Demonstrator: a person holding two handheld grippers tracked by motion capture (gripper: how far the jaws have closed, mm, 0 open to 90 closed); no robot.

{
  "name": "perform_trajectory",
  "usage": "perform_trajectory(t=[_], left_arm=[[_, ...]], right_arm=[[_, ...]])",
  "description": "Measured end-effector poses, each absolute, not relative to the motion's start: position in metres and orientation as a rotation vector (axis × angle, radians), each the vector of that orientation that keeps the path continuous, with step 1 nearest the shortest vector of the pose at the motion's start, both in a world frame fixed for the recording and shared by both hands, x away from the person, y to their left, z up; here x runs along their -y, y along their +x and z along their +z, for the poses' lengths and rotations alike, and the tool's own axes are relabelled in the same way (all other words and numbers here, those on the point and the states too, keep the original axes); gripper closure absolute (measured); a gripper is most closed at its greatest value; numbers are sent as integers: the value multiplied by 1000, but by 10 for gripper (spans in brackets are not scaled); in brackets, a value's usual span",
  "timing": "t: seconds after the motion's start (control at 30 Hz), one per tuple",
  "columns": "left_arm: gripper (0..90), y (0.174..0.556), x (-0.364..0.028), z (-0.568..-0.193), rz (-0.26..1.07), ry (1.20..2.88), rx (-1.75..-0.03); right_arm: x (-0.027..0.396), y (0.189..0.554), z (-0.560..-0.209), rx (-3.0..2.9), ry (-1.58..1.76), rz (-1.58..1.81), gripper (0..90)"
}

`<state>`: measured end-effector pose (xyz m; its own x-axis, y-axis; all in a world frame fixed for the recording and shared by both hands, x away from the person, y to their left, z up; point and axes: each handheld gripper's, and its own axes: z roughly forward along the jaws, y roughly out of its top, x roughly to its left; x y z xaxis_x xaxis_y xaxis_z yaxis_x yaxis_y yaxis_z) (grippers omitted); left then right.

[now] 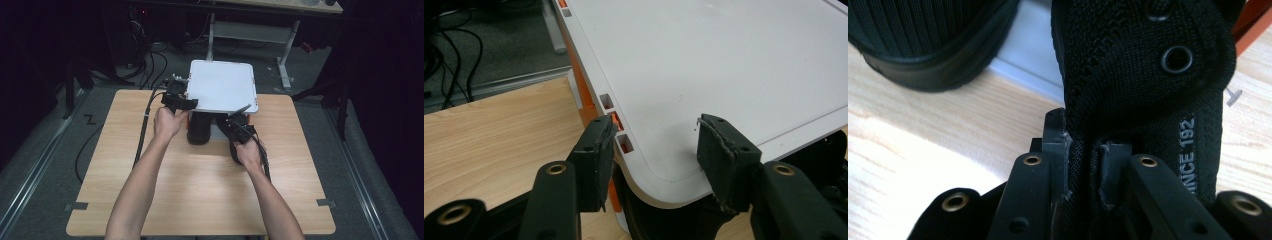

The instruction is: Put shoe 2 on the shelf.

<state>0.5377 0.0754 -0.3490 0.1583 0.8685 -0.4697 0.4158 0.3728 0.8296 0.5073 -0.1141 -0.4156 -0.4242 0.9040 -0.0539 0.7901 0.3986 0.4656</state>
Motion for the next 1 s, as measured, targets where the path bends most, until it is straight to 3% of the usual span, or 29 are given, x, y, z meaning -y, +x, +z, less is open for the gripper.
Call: perform_trajectory(t=[0.83, 1.0], left_arm=[[485, 538, -76, -349, 466, 1221, -1462], [486, 538, -76, -350, 469, 1216, -1461]], right_arm=[[103, 528, -422, -2275, 1453, 676, 766], [99, 527, -423, -2281, 1393, 693, 681]])
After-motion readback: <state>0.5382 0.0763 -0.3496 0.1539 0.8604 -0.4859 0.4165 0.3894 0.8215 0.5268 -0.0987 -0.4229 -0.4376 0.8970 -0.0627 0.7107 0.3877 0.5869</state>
